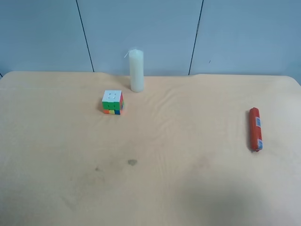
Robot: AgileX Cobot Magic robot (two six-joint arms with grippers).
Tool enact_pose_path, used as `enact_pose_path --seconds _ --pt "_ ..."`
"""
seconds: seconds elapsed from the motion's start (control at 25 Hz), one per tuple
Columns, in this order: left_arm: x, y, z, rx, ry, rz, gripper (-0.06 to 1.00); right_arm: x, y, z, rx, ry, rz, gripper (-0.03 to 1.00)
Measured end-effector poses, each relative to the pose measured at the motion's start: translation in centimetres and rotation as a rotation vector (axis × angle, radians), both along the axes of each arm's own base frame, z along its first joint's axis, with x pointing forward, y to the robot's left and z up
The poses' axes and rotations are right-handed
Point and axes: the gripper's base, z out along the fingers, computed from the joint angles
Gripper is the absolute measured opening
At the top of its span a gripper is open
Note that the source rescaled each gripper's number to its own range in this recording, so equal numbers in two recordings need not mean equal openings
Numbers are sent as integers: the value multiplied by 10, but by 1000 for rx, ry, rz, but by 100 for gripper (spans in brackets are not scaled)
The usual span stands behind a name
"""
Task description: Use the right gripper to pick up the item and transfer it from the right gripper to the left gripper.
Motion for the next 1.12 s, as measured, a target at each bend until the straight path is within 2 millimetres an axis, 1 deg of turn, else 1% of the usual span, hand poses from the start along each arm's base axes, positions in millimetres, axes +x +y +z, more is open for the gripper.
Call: enact_pose_path --seconds 0.92,1.0,1.12 --pt "0 0 0 0 0 0 100 0 0 0 0 0 0 100" --pt "0 0 0 0 0 0 100 3 0 0 1 16 -3 100" --pt "0 0 0 0 0 0 100 15 1 3 9 87 -10 100"
